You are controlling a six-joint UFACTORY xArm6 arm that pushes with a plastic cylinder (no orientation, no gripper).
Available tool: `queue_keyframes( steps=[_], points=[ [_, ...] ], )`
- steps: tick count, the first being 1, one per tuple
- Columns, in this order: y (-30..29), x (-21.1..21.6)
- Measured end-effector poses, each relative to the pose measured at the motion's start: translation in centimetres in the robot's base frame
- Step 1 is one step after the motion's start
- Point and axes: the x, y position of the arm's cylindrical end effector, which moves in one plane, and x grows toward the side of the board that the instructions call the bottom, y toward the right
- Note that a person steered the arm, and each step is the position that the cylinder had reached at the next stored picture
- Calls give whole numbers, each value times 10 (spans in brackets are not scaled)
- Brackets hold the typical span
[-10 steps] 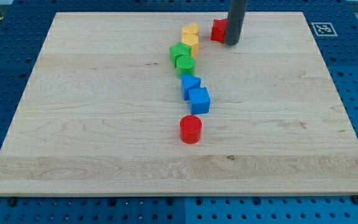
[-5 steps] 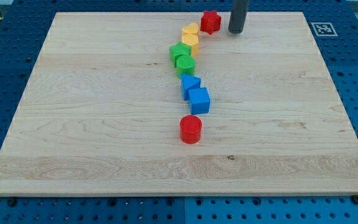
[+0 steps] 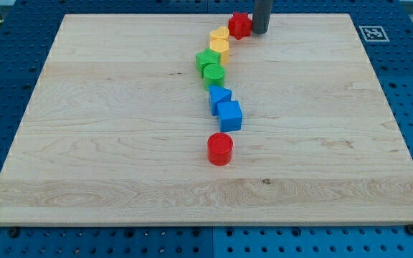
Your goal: Move the red star at the top center of the board
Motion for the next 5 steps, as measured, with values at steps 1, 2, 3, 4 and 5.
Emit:
queue_keyframes(
  steps=[1,2,3,4,5],
  points=[
    [-18,-5],
    [-25,-9],
    [-31,-9],
    [-43,-9],
    [-59,-9]
  ],
)
